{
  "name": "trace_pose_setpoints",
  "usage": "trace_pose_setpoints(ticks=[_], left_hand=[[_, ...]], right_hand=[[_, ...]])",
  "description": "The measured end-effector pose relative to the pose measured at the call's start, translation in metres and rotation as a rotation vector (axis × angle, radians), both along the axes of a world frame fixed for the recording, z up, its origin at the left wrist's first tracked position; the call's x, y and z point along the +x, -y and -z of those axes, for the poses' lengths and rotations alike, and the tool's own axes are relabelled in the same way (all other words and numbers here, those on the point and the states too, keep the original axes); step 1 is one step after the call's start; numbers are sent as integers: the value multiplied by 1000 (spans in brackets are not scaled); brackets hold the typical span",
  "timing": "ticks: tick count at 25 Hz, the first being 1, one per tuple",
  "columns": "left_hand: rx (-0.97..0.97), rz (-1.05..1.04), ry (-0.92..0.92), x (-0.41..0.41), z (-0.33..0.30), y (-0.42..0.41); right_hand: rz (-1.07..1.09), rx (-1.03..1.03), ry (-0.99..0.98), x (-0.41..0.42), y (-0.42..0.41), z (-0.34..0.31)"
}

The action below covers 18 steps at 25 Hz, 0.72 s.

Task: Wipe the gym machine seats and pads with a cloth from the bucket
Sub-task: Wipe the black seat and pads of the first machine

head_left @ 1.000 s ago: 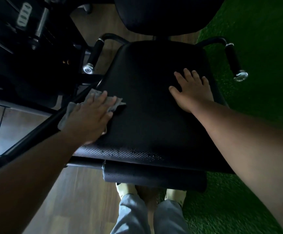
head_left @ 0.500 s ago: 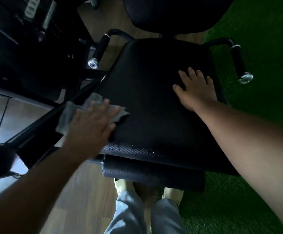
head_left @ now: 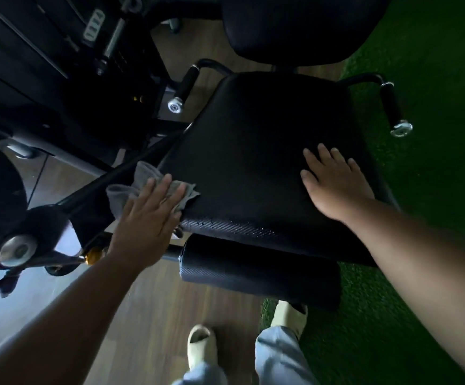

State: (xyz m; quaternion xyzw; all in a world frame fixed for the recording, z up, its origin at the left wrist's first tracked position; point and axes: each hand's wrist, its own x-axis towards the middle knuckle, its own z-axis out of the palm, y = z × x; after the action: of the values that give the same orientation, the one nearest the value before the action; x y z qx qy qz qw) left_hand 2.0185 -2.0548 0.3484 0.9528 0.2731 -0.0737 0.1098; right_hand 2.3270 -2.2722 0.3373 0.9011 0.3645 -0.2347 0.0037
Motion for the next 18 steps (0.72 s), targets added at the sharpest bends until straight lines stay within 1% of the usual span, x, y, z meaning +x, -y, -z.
trace_pose_setpoints(ticks=[3, 5, 7, 10, 12, 14, 16, 18], left_hand=[[0, -112, 43, 16, 10, -17], [58, -128, 51, 40, 15, -16], [112, -52, 87, 62, 16, -4], [107, 193, 107, 87, 18, 66], [87, 294, 124, 91, 19, 106], [133, 342, 156, 83, 20, 86], [225, 224, 189, 56, 27, 33], [252, 67, 203, 27, 33, -7]], right_hand=[[30, 0, 94, -36, 26, -6], [66, 28, 123, -37, 23, -1], [56, 47, 166, -33, 17, 6], [63, 73, 171, -31, 19, 8], [61, 83, 163, -32, 22, 5], [65, 105, 159, -31, 22, 2], [51, 117, 162, -32, 19, 3], [58, 120, 178, -32, 20, 6]])
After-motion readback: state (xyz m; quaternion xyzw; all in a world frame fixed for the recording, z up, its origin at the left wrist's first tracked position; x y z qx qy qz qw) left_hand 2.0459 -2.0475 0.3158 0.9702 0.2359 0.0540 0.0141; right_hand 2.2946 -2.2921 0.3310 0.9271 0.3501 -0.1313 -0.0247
